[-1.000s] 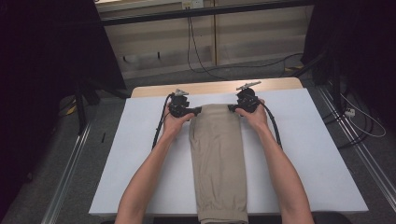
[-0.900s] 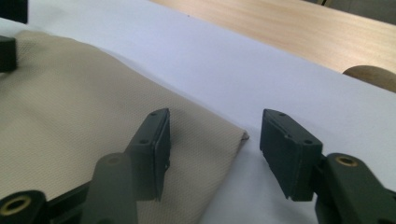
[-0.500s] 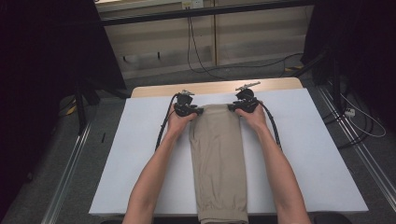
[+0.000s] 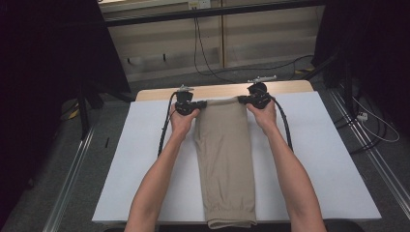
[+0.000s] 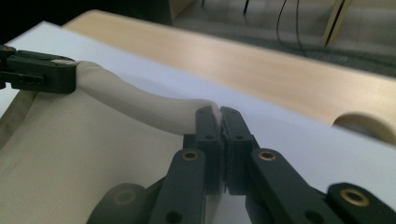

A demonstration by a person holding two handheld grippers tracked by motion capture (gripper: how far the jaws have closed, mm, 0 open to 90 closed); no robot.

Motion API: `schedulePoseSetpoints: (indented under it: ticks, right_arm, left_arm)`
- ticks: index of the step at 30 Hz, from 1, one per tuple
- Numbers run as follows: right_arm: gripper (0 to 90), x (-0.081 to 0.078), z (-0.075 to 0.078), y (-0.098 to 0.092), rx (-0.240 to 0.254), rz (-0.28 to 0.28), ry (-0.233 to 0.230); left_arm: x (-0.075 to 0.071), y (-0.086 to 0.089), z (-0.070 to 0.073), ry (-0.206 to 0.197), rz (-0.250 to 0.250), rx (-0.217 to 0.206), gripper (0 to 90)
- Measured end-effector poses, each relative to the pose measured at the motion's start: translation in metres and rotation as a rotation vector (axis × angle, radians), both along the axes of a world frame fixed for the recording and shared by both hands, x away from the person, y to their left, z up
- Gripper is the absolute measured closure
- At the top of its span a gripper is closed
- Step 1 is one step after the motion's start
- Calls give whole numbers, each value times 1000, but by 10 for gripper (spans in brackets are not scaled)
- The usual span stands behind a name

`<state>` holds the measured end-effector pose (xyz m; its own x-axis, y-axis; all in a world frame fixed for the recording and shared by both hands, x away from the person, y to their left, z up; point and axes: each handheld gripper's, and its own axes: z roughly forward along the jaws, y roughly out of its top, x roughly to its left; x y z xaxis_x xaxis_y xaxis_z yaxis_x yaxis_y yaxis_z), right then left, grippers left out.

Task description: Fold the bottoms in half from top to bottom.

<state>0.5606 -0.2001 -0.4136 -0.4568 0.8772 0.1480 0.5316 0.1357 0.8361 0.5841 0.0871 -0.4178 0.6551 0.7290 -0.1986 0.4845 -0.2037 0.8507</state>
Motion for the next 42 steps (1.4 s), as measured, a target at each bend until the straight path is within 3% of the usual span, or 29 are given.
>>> schedulePoseSetpoints:
  ticks: [4,6,8,9,10,12,14,18,22,24,26,28,30,32,33,37,39,42]
  right_arm:
    - [876,4,25,3,23,-16,-54]
    - [876,7,38,4,23,-22,-82]
    - [876,7,56,3,48,-19,-120]
    - [876,7,62,2,63,-15,-131]
    - [876,6,65,1,68,-14,-139]
    - [877,1,67,-2,85,-1,-137]
    - [876,-7,65,-1,79,18,-133]
    - [876,-29,63,2,36,74,-144]
    - [876,-57,64,0,53,110,-161]
    - [876,-72,64,0,32,135,-171]
    - [876,-93,60,-1,27,164,-177]
    - [876,-113,56,-2,59,181,-176]
    - [875,-131,53,-2,49,199,-180]
    - [876,-155,49,-3,62,230,-178]
    - [875,-165,47,-3,53,245,-182]
    - [875,-202,35,-7,70,276,-157]
    - [874,-216,27,-8,77,288,-146]
    - [871,-240,8,-8,70,309,-93]
  left_arm:
    - [7,0,23,-48,21,-26,858]
    - [9,0,40,-95,7,-11,858]
    - [7,2,55,-117,5,-44,857]
    - [6,4,59,-123,0,-67,858]
    - [4,5,60,-126,-2,-62,857]
    - [-2,9,60,-126,-16,-61,857]
    - [-11,12,58,-128,-39,-86,857]
    - [-36,16,52,-155,-70,-79,856]
    - [-63,24,53,-184,-99,-97,855]
    - [-80,28,55,-207,-116,-76,853]
    - [-98,31,56,-208,-138,-79,853]
    - [-115,32,57,-216,-172,-64,853]
    - [-135,36,57,-218,-202,-51,852]
    - [-158,41,56,-224,-237,-71,851]
    - [-168,43,55,-227,-251,-62,851]
    - [-204,48,43,-200,-311,-58,851]
    - [-221,48,34,-180,-338,-11,850]
    - [-241,48,19,-146,-387,23,848]
